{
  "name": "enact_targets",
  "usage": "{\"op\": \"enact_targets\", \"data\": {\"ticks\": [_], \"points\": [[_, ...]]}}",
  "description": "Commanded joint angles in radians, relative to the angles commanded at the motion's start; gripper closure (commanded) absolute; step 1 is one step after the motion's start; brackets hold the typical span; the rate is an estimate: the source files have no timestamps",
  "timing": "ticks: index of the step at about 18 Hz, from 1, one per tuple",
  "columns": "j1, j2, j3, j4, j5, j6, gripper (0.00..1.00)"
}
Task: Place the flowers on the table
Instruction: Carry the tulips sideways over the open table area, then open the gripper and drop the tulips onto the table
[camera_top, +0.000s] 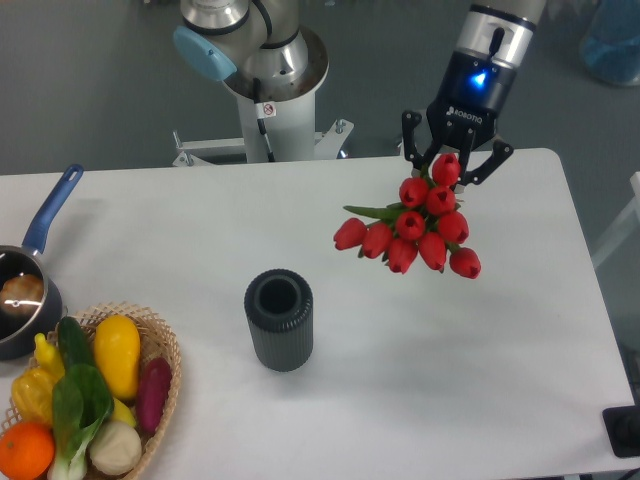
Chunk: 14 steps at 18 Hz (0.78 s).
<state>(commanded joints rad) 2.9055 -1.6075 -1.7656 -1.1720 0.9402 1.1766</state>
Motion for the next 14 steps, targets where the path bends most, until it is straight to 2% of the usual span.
{"op": "enact_targets", "data": {"ticks": [7, 14], "points": [[-0.077, -0.069, 0.003, 0.0, 0.129, -0.002, 0.59], [-0.087, -0.112, 0.014, 0.002, 0.203, 0.0, 0.59]]}}
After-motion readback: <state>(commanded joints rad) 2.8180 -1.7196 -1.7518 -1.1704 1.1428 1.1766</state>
